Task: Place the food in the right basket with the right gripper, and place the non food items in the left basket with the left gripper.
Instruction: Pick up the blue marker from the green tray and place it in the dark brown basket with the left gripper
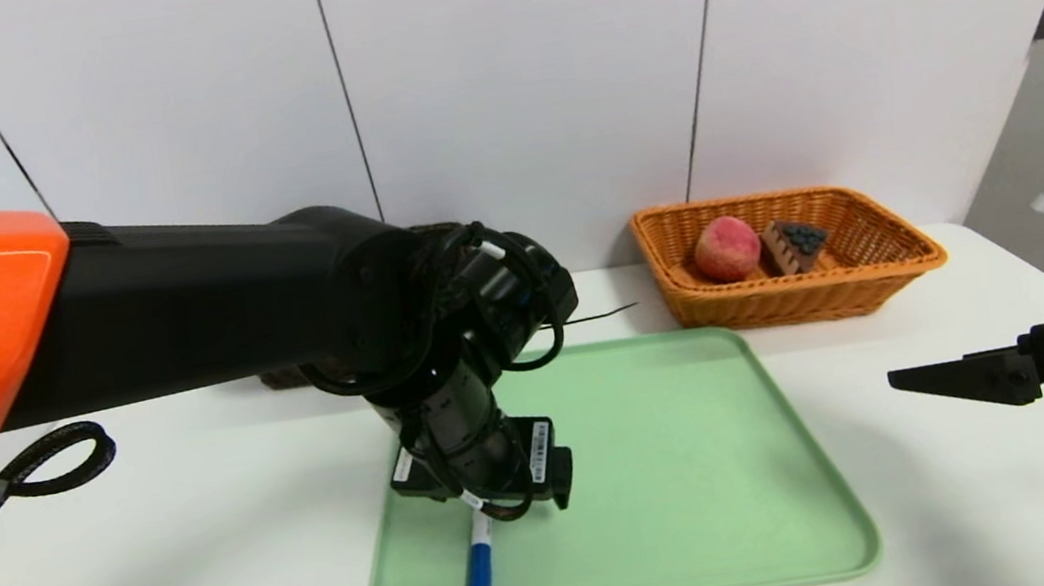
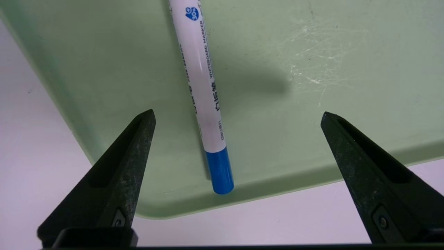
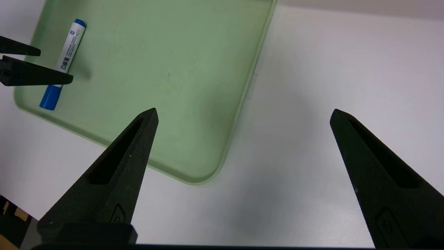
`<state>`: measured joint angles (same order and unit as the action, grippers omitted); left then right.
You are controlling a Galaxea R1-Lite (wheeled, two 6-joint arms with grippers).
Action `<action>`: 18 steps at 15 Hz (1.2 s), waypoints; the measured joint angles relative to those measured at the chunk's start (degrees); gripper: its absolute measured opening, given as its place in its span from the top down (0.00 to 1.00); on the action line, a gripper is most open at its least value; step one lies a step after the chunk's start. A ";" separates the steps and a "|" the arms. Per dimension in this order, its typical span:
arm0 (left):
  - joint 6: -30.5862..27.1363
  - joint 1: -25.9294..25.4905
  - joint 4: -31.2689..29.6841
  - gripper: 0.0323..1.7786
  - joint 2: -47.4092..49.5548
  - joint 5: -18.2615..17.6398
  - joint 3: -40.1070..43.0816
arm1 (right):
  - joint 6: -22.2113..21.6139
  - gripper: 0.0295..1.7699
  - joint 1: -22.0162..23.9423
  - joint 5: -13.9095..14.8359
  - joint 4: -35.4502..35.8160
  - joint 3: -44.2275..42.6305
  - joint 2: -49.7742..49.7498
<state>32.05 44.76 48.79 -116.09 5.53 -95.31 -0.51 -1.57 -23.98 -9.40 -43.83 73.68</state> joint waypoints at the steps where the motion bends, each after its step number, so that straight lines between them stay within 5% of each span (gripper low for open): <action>1: -0.20 -0.22 0.00 0.05 -0.26 -0.37 0.16 | -0.01 0.03 0.06 -0.02 0.01 0.17 -0.06; 14: -0.94 -1.07 0.05 0.05 -3.01 -0.22 0.41 | 0.24 0.03 1.57 -0.57 0.12 0.72 -0.15; 18: -0.88 -1.05 0.05 0.38 -3.12 -0.13 0.40 | 0.40 0.03 1.57 -0.49 0.20 0.67 -0.30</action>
<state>31.17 43.72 48.84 -119.21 5.40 -94.90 -0.11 0.00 -24.47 -9.20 -43.15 73.38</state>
